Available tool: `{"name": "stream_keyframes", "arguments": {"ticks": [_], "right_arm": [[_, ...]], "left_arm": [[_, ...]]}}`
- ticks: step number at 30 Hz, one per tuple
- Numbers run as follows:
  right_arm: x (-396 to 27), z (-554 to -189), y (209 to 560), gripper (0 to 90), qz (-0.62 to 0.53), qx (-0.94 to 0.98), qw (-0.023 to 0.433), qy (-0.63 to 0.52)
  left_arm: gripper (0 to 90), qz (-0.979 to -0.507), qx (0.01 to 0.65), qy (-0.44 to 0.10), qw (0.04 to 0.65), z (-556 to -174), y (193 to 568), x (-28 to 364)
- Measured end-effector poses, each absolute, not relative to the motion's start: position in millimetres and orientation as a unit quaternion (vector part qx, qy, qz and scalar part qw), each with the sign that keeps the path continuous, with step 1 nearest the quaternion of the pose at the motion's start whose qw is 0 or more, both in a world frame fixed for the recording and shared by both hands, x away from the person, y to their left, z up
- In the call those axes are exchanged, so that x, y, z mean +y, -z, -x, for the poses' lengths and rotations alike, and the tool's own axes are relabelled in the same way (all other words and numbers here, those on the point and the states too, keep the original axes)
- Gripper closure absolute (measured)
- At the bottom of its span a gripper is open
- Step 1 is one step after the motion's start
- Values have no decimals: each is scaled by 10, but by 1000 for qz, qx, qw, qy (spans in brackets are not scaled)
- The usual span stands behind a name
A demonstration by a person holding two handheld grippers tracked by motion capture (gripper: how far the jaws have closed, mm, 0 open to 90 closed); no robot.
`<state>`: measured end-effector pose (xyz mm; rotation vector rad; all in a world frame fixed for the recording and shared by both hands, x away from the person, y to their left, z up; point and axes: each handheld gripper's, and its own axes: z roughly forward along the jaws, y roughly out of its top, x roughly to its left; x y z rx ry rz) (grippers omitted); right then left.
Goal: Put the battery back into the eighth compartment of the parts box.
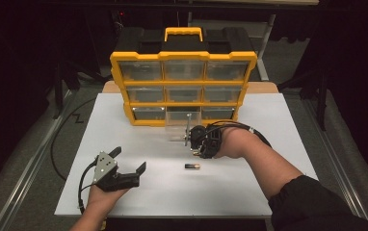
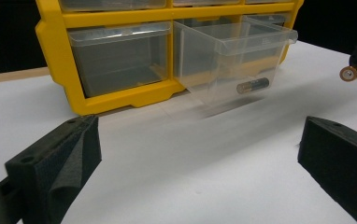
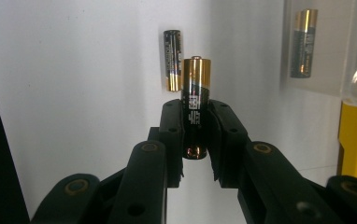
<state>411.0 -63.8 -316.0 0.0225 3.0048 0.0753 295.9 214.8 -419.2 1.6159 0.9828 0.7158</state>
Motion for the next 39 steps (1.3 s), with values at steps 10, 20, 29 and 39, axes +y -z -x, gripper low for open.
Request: {"name": "stream_keyframes", "arguments": {"ticks": [10, 20, 29, 39], "right_arm": [[-610, -4172, 3096, 785, -7, 997, 71, -27], [-559, -4233, 2991, 785, -5, 997, 73, -25], [-527, -4284, 2885, 785, -5, 996, 79, -29], [-492, -4402, 2792, 785, -9, 996, 86, -27]], "left_arm": [[4, -677, 412, -300, 531, -2957, 4190, 2151], [4, -677, 411, -299, 532, -2955, 4190, 2149], [4, -676, 412, -299, 533, -2954, 4189, 2154], [4, -675, 415, -298, 533, -2954, 4192, 2164]]}}
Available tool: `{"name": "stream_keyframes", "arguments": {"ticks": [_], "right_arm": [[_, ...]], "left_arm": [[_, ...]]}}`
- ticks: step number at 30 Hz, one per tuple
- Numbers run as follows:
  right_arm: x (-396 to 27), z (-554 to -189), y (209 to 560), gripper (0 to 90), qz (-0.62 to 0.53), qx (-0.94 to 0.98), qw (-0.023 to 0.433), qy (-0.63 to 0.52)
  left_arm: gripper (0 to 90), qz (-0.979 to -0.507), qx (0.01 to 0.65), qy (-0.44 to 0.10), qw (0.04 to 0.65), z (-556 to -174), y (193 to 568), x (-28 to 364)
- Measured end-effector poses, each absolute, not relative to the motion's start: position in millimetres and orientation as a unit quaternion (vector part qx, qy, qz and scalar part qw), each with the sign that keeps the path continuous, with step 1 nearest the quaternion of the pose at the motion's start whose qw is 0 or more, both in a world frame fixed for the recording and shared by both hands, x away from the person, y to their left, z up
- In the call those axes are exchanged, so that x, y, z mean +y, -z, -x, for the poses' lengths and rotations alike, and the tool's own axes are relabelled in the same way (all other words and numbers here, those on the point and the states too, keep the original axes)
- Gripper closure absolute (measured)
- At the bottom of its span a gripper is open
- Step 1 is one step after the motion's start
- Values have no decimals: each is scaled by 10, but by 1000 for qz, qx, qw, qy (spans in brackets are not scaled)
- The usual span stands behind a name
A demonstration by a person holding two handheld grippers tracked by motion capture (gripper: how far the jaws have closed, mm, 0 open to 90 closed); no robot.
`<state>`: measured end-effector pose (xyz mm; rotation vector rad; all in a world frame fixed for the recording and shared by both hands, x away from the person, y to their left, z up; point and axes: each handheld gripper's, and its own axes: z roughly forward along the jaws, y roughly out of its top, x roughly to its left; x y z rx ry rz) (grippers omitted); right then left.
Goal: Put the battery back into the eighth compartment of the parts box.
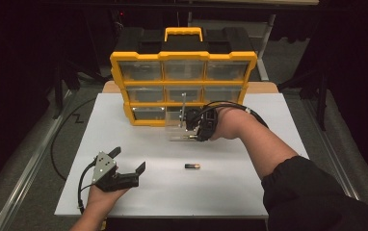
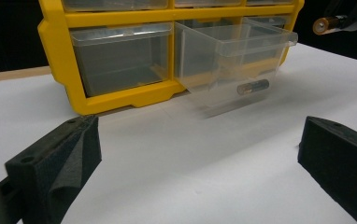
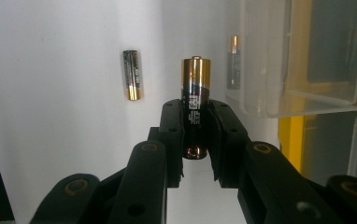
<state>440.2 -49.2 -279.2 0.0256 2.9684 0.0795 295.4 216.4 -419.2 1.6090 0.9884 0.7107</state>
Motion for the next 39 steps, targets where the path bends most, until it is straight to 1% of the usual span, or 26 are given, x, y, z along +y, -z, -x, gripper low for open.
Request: {"name": "stream_keyframes", "arguments": {"ticks": [24, 39], "right_arm": [[-414, -4724, 2732, 785, -28, 995, 92, -24], [-340, -4898, 2722, 784, -37, 993, 107, -24]], "left_arm": [[4, -674, 414, -298, 534, -2953, 4193, 2167], [4, -673, 414, -298, 535, -2947, 4188, 2175]]}}
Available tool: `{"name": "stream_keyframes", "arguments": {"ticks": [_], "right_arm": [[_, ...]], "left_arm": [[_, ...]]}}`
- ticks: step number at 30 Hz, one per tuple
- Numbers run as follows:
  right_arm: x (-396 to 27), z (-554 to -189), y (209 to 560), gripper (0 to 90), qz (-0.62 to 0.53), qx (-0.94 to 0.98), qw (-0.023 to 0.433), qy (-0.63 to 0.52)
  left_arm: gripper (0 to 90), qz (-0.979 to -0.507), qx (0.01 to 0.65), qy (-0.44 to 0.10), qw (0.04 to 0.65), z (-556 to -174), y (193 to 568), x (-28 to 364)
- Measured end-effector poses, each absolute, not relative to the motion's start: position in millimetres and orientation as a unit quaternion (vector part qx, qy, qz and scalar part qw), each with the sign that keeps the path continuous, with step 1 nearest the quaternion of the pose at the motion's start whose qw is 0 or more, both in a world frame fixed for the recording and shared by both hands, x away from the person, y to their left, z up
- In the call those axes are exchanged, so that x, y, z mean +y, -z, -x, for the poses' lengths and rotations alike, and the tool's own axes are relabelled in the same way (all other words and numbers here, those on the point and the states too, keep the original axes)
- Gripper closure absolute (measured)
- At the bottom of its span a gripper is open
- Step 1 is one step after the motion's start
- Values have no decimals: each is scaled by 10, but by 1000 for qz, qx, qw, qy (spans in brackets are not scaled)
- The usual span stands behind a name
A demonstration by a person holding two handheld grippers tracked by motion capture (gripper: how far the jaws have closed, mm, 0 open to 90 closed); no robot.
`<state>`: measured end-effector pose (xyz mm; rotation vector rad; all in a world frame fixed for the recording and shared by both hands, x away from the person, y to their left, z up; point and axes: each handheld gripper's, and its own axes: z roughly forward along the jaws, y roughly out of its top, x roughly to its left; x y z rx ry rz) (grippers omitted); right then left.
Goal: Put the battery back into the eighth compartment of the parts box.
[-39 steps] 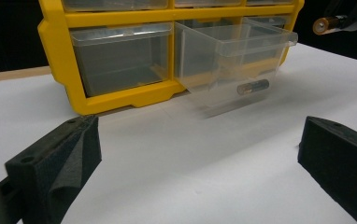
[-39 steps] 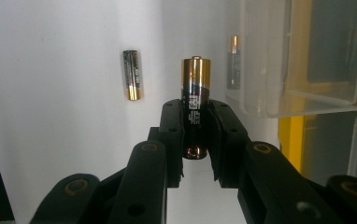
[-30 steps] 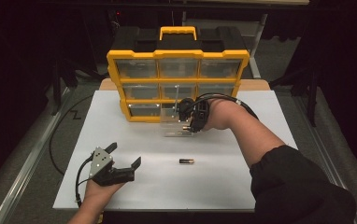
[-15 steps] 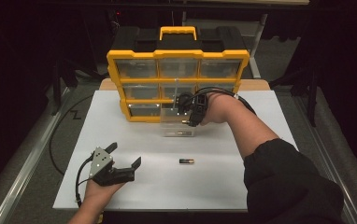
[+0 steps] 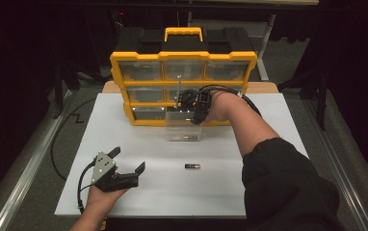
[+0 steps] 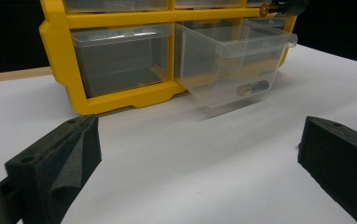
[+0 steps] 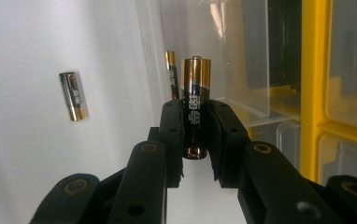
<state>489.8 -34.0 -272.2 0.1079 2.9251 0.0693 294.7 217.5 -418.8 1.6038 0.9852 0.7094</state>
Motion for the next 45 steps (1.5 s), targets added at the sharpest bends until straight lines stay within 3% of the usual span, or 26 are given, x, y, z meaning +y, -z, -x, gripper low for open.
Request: {"name": "stream_keyframes", "arguments": {"ticks": [20, 21, 23, 27, 45], "right_arm": [[-243, -4965, 2791, 781, -42, 991, 125, -32], [-246, -4965, 2793, 770, -43, 990, 130, -36], [-250, -4960, 2775, 631, -53, 989, 132, -40], [-287, -4883, 2744, 574, -58, 991, 116, -39], [-531, -4457, 2864, 528, -53, 994, 87, -46]], "left_arm": [[4, -672, 414, -298, 537, -2954, 4191, 2178], [4, -673, 413, -298, 536, -2953, 4191, 2179], [4, -673, 413, -298, 536, -2954, 4191, 2180], [4, -674, 413, -298, 535, -2957, 4193, 2179], [4, -677, 411, -299, 533, -2954, 4194, 2164]]}}
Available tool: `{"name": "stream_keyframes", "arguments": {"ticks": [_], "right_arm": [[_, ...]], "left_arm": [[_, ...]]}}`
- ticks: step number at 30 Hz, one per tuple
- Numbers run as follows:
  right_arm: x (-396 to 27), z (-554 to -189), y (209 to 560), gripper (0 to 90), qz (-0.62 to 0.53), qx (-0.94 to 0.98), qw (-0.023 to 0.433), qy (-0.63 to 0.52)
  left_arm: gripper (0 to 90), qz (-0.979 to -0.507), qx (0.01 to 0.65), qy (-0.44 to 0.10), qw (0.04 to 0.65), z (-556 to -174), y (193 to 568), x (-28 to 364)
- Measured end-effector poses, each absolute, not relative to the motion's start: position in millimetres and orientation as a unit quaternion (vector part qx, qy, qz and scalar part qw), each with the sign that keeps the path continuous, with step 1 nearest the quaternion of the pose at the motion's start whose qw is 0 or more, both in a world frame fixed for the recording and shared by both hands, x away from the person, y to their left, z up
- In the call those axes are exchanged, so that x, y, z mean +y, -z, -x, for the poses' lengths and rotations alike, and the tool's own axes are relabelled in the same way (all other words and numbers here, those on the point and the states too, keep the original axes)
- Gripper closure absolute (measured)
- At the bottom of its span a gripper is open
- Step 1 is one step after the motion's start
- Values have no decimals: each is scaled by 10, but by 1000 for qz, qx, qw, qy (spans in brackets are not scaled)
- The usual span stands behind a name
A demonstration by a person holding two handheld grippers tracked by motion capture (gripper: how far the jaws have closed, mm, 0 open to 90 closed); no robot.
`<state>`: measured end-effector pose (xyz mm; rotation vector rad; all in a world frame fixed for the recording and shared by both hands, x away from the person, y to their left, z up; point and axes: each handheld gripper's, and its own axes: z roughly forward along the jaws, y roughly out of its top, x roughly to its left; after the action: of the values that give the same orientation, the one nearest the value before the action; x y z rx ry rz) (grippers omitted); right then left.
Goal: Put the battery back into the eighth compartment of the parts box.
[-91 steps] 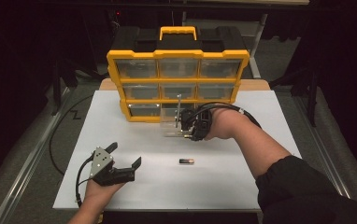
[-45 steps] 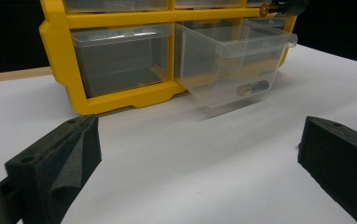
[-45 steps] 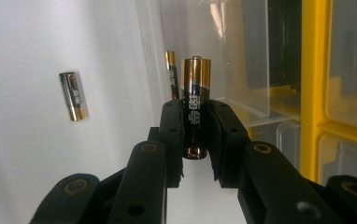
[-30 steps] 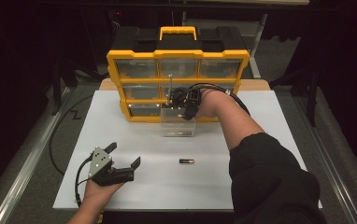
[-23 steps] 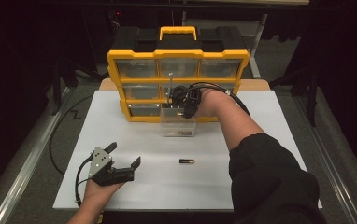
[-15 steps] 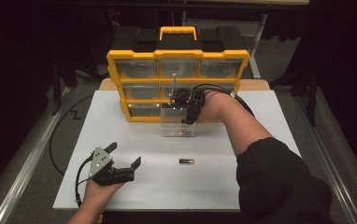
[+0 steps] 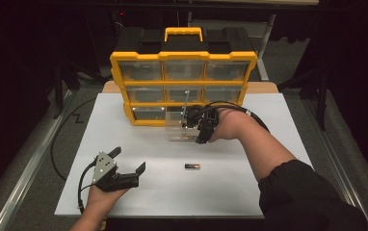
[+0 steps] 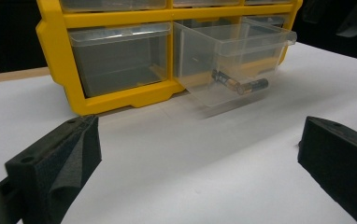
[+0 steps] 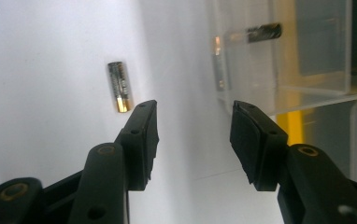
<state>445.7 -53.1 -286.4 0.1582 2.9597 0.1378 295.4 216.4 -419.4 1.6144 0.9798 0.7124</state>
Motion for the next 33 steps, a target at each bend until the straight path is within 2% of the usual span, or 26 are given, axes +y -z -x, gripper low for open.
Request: {"name": "stream_keyframes", "arguments": {"ticks": [33], "right_arm": [[-668, -4152, 3328, 349, -63, 995, 67, -45]], "left_arm": [[4, -677, 410, -299, 534, -2953, 4196, 2156]]}}
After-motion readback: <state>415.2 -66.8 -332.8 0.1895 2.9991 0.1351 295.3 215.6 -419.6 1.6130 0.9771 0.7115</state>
